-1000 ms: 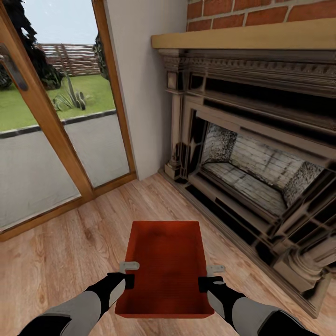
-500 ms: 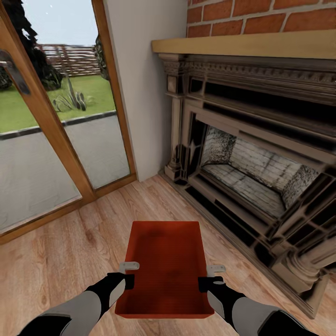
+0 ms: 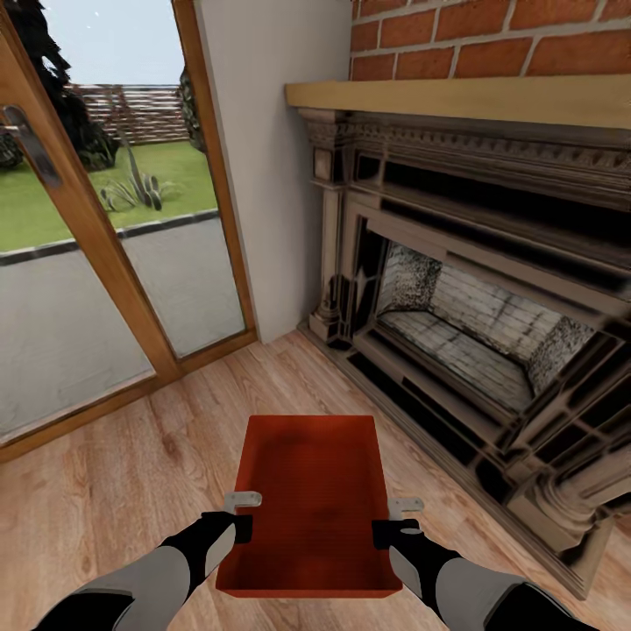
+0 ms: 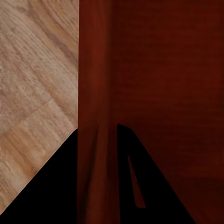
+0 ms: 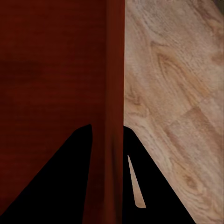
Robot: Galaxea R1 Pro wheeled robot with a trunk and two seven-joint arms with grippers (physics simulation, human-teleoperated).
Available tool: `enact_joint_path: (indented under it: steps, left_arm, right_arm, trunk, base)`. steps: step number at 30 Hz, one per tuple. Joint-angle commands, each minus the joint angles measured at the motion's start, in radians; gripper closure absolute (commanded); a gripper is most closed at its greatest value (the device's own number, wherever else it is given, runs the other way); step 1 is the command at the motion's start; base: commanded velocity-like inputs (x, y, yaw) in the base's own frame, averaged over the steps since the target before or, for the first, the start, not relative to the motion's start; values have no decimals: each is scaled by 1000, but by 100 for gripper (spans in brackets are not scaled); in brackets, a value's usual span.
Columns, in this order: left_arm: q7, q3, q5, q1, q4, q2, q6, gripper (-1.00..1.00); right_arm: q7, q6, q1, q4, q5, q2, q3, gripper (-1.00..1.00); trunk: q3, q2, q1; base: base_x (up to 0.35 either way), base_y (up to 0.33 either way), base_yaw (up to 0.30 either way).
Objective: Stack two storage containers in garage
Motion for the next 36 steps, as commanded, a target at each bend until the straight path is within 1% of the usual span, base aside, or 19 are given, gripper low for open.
enact_joint_path:
  steps: [1, 36]
  left_arm:
    - [6, 0, 6, 1, 2, 0, 7, 100]
    - [6, 0, 6, 0, 2, 0, 6, 100]
  right_arm:
    - [-2, -5, -1, -1, 0, -1, 9, 100]
    - [-2, -4, -1, -1, 0, 1, 9, 100]
  trunk:
    - [3, 7, -4]
    - [112, 252, -138]
  base:
    - [0, 0, 0]
    - [0, 0, 0]
